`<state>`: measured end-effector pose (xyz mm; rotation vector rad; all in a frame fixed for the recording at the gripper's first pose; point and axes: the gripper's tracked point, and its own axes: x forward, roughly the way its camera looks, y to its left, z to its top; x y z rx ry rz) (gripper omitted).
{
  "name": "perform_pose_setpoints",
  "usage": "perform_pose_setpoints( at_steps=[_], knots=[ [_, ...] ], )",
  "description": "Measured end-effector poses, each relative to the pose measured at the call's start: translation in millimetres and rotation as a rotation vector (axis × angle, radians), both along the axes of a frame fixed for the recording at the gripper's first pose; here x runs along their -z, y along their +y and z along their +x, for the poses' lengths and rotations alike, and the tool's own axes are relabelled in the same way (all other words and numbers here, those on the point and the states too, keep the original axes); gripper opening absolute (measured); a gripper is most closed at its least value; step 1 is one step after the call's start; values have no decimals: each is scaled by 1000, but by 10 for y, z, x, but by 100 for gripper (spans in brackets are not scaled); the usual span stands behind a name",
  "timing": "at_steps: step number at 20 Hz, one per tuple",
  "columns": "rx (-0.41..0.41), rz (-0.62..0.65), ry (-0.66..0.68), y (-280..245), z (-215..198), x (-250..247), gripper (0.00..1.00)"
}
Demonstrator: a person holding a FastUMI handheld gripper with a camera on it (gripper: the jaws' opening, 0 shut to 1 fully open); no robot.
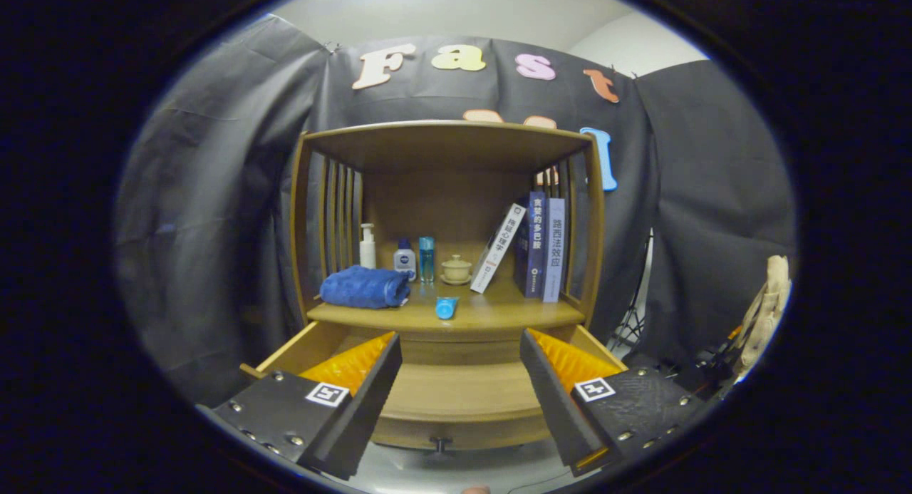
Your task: Pull open the drawer, take out the items inside it, and place them on the countertop above the cabinet.
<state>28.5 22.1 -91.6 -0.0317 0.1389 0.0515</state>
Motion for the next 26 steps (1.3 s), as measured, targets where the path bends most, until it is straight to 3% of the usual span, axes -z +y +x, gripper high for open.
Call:
perform_pose_setpoints(
  at_steps=[5, 11, 17, 26],
  knots=[
    [5, 21, -15, -45, -295, 518, 99],
    [9, 50, 71, -39, -347, 1160, 99],
    [-33, 50, 103, 91, -282, 1482, 99],
    [-25, 44, 108, 160, -47, 1704, 100]
  ],
)
